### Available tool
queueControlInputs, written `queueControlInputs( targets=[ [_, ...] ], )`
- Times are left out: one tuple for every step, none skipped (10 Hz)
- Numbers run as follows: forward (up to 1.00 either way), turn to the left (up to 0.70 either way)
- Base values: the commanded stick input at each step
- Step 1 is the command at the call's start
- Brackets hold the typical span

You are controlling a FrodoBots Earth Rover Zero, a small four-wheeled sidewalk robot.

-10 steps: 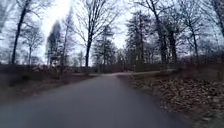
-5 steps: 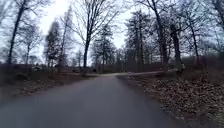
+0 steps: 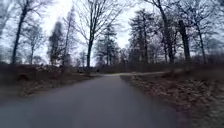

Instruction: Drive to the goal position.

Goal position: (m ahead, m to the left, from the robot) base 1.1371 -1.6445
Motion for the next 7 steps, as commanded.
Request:
queueControlInputs(
  targets=[
    [1.0, 0.0],
    [1.0, 0.0],
    [1.0, 0.0],
    [1.0, 0.0],
    [1.0, 0.0],
    [1.0, 0.0],
    [1.0, 0.0]
  ],
)
